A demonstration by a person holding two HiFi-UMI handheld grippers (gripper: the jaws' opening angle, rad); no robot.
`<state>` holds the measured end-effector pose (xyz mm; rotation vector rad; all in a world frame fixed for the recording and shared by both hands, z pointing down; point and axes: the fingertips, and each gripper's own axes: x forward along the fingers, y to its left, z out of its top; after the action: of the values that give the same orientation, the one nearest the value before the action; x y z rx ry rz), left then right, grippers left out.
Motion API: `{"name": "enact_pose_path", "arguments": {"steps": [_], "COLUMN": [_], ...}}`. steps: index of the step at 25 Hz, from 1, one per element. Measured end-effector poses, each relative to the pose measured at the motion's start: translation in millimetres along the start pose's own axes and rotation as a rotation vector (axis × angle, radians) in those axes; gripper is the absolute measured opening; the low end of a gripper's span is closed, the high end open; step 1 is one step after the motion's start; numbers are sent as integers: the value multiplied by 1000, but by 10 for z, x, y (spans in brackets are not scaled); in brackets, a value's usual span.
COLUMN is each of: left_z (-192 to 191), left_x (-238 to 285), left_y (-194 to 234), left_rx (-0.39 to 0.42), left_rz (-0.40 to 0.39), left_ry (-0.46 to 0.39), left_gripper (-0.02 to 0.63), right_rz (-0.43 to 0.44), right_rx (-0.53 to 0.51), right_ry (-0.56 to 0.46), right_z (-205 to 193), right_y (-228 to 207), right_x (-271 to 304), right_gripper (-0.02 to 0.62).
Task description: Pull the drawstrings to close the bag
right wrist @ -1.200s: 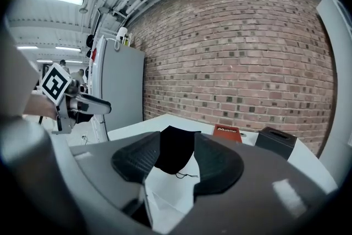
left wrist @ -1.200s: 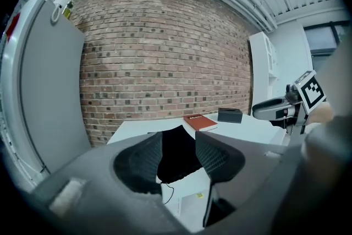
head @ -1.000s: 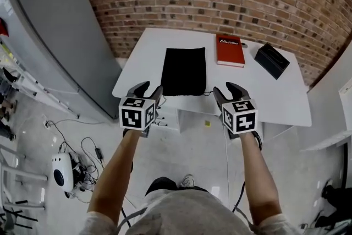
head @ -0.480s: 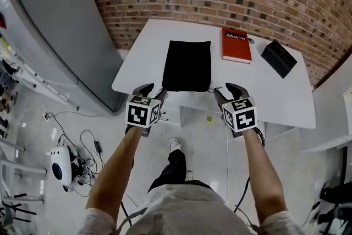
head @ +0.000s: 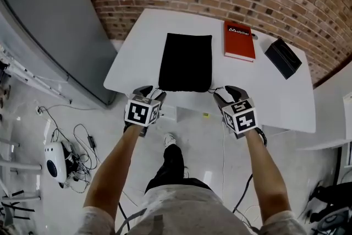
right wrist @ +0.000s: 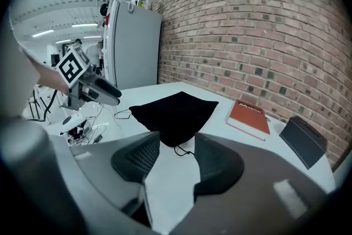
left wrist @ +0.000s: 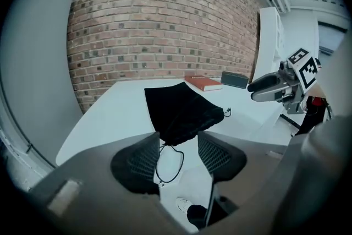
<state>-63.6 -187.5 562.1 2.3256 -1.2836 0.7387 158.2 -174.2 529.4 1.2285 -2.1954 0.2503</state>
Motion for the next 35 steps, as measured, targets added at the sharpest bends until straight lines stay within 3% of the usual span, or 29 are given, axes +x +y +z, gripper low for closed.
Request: {"name": "enact_pose_path", "arguments": {"steps": [16, 25, 35], "left_z": [-376, -399, -413], "left_x": [615, 725, 740], "left_y": [129, 162, 162], "left_rx": [25, 58, 79], "left_rz": [-63, -91, -123], "left_ry": [183, 238, 295], "left_gripper": [232, 236, 236], "right_rz": [113, 222, 290], "right_rx": [-145, -258, -255], "right_ry": [175, 258, 335], "right_z": [-358, -445, -573], "right_y": [-71, -39, 35], "right_x": [639, 872, 980], "right_gripper": [199, 192, 166]}}
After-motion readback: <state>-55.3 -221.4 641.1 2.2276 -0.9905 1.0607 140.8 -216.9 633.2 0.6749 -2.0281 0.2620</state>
